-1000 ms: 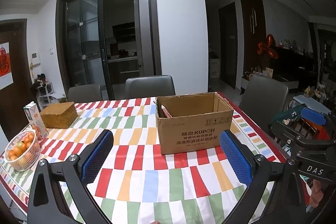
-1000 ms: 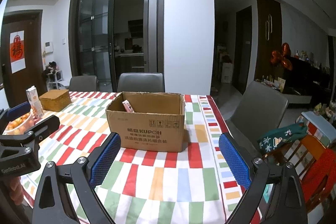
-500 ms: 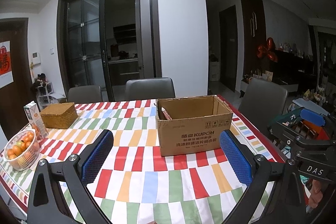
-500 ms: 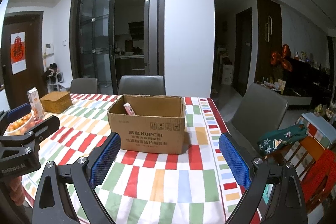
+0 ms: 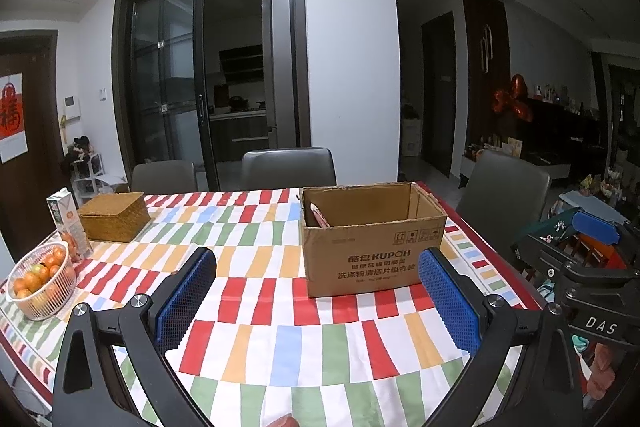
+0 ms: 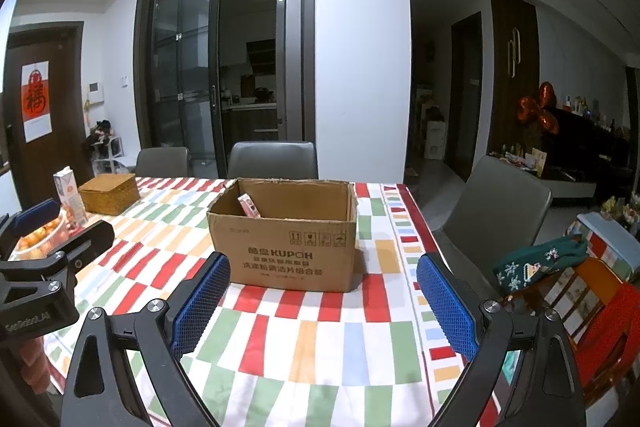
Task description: Organize snacks
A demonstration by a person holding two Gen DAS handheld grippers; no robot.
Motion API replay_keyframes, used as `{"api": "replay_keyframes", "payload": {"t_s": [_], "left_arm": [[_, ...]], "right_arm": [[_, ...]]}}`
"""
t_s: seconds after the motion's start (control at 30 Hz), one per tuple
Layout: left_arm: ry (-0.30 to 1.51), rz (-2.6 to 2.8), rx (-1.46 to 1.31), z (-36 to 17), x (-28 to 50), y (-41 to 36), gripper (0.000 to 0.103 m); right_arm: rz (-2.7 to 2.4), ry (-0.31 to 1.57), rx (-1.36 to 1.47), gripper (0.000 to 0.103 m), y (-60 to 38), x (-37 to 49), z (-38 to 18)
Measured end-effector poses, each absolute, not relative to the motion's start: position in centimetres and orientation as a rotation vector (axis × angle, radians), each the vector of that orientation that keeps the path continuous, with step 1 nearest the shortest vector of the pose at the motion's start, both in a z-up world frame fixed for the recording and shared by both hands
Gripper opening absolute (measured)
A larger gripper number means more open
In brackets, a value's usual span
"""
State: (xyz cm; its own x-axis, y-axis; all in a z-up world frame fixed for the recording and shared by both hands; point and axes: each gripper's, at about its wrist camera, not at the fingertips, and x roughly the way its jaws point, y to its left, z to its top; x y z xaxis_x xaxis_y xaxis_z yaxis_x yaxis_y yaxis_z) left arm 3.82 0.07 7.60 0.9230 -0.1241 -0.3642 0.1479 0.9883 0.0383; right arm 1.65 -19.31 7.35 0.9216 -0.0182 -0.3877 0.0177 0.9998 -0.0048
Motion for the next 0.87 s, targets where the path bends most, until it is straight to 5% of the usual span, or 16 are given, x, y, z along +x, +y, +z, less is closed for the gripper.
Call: {"api": "replay_keyframes", "payload": {"t_s": [0.87], "left_arm": [[0.36,-0.134,0.07,7.36,3.76,-0.06,0.103]], "right_arm": [[-0.019,0.4,-0.003,0.095,-19.37,1.73,7.36]]}}
